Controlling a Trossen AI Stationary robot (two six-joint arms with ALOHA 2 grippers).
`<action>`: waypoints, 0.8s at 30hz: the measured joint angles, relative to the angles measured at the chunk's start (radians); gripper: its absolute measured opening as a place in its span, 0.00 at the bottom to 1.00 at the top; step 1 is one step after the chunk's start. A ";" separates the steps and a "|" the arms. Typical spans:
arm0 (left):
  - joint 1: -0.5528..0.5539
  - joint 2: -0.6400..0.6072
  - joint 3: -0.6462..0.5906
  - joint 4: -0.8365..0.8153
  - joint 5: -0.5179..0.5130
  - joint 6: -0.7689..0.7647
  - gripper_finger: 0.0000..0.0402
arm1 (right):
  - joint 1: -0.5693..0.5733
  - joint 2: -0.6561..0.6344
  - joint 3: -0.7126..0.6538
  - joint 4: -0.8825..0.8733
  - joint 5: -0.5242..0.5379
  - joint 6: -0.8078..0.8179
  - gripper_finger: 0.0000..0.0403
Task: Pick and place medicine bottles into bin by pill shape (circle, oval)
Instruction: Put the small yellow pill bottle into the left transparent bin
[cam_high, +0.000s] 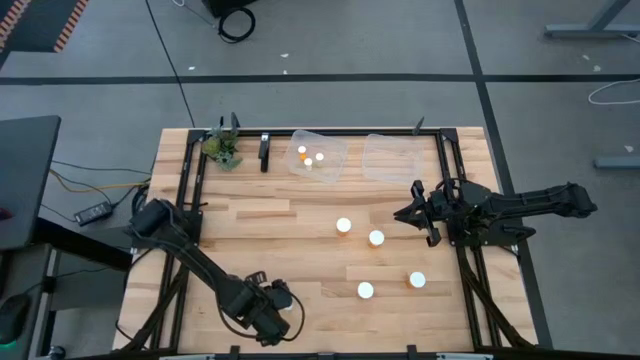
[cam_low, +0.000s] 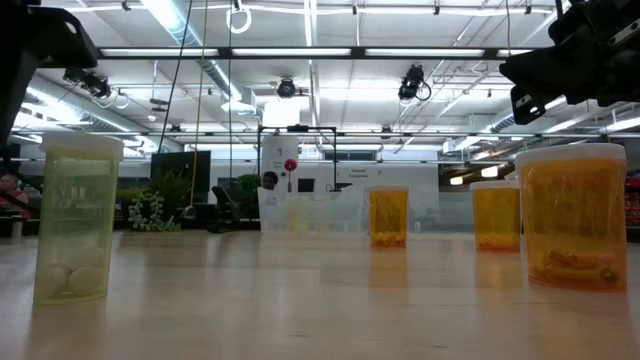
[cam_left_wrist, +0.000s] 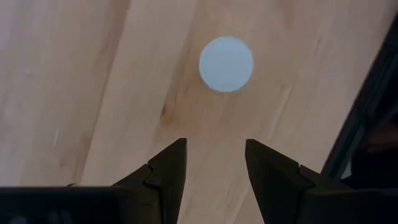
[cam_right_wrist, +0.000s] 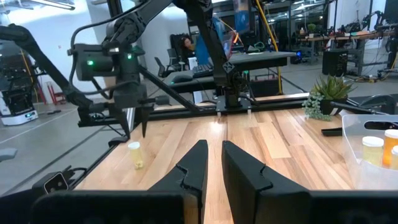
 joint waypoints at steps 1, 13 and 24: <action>0.000 0.006 0.006 -0.002 0.000 -0.002 0.43 | 0.000 0.000 0.000 0.000 0.000 0.000 0.13; 0.010 0.065 0.046 -0.008 -0.008 -0.049 0.48 | 0.000 0.000 0.000 0.000 0.000 0.000 0.13; 0.030 0.085 0.046 0.051 -0.088 0.036 0.59 | 0.000 0.000 0.000 0.000 0.000 0.000 0.13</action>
